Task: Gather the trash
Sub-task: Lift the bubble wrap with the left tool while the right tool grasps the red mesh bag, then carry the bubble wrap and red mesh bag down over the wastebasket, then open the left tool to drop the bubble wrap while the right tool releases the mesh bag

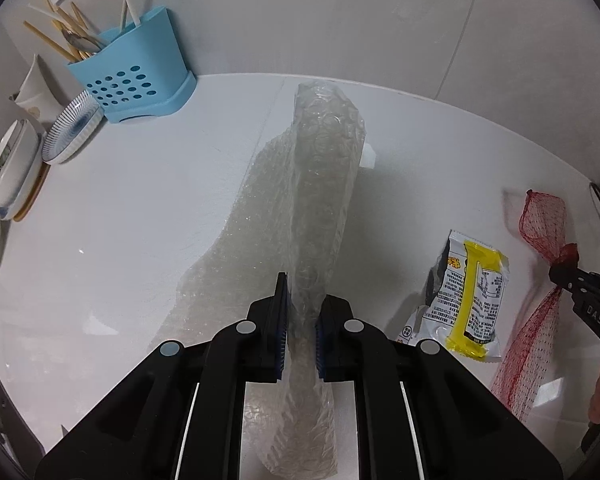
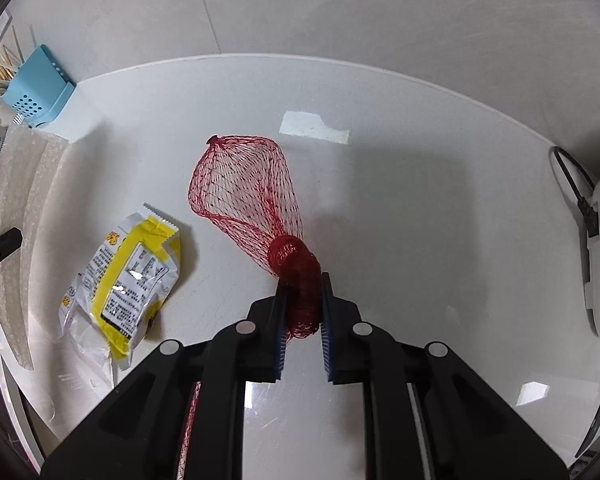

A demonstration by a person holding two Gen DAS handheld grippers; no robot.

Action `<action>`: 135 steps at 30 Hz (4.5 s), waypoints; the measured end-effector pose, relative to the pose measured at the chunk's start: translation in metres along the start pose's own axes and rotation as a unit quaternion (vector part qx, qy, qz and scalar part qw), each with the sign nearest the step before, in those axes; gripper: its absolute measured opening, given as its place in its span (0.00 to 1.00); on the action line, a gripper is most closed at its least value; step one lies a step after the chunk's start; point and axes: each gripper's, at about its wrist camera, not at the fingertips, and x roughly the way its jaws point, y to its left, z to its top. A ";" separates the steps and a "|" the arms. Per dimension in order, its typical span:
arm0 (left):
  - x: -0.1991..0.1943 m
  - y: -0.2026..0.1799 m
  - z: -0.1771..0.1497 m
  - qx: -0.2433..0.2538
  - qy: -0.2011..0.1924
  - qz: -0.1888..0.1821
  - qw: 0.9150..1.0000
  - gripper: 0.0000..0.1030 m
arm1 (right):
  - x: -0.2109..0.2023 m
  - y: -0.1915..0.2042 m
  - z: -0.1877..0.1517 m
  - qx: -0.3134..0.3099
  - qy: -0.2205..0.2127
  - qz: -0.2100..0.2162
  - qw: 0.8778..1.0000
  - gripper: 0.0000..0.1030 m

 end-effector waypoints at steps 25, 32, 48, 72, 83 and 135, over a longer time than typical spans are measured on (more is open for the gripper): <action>-0.102 0.042 -0.056 0.041 -0.066 -0.059 0.995 0.10 | -0.128 0.049 -0.069 0.032 -0.101 -0.016 0.994 0.13; -0.130 0.058 -0.079 0.057 -0.088 -0.084 0.991 0.10 | -0.166 0.070 -0.102 0.044 -0.130 -0.029 0.990 0.13; -0.194 0.117 -0.157 0.097 -0.136 -0.130 0.977 0.10 | -0.241 0.151 -0.195 0.066 -0.189 -0.045 0.979 0.13; -0.241 0.167 -0.322 0.158 -0.119 -0.192 0.961 0.10 | -0.263 0.224 -0.372 0.076 -0.190 -0.025 0.978 0.13; -0.185 0.142 -0.392 0.149 -0.042 -0.185 0.971 0.10 | -0.207 0.213 -0.424 0.019 -0.148 0.006 0.989 0.13; 0.351 0.039 -0.575 0.119 0.062 -0.225 0.965 0.09 | 0.324 0.152 -0.529 0.055 -0.004 0.072 0.996 0.13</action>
